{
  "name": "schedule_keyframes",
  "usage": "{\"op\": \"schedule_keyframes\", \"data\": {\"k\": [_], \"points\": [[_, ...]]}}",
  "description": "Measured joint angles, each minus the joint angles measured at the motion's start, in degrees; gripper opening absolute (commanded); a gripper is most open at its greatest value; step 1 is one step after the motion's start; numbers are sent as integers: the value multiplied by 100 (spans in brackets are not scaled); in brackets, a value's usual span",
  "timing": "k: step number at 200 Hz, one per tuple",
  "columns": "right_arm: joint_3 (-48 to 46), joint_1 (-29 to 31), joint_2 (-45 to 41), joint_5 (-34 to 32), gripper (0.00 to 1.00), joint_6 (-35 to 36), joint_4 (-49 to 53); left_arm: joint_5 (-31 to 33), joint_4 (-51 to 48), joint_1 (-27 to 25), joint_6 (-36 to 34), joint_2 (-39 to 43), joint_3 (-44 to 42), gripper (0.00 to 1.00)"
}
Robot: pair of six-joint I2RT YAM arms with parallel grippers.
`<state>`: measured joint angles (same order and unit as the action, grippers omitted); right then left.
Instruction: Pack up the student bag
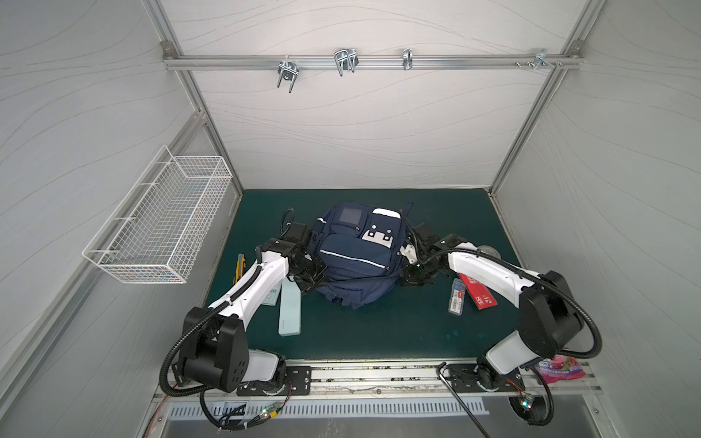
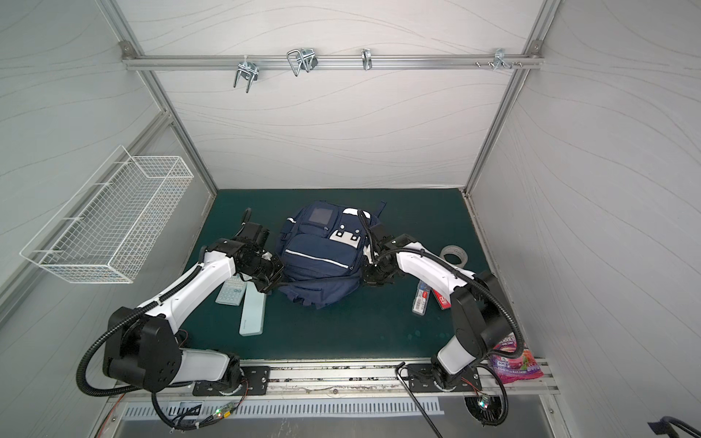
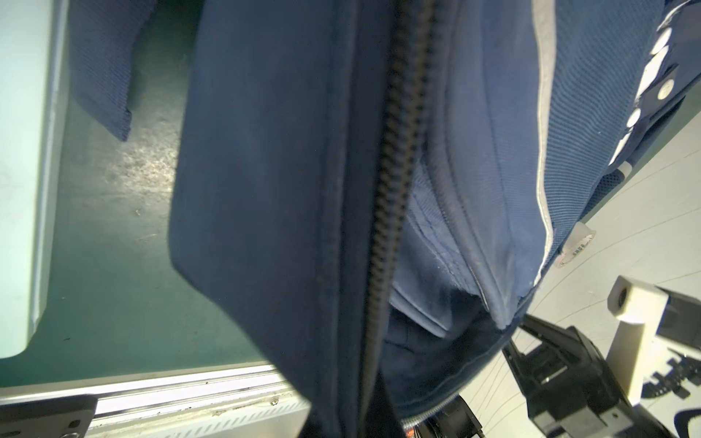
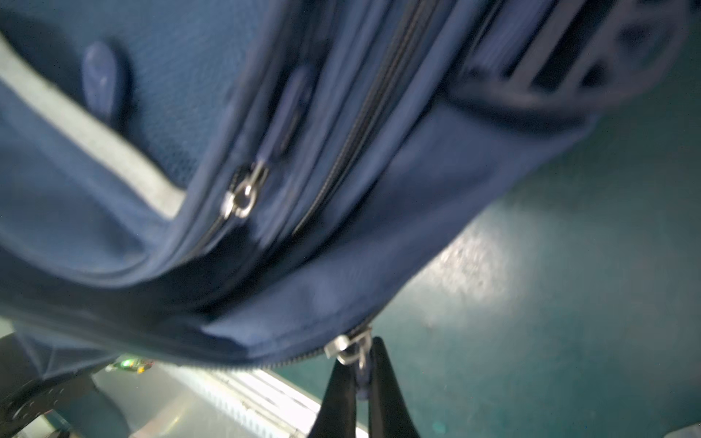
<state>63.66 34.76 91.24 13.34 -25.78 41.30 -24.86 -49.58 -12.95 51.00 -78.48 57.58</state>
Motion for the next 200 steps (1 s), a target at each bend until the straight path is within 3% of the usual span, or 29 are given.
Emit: {"op": "schedule_keyframes", "data": {"k": [48,64,73,92,124,164,200], "points": [[4,-37,409,-212,0,190,-236,-216,496,-33,24,0,-463,0],[13,-39,459,-295,31,197,-225,-240,645,-122,50,-4,-597,0],[13,-50,446,-407,43,214,-201,-251,686,-166,63,-20,-627,16],[13,-118,192,-651,57,175,-76,-302,719,-186,66,-83,-632,47],[299,-153,-601,-944,58,166,339,-203,398,-201,-28,-68,-334,61],[1056,-153,-752,-990,57,116,420,105,7,-232,-269,-68,922,75],[1217,-153,-752,-981,56,13,415,76,195,-564,-170,-568,1169,74]]}}
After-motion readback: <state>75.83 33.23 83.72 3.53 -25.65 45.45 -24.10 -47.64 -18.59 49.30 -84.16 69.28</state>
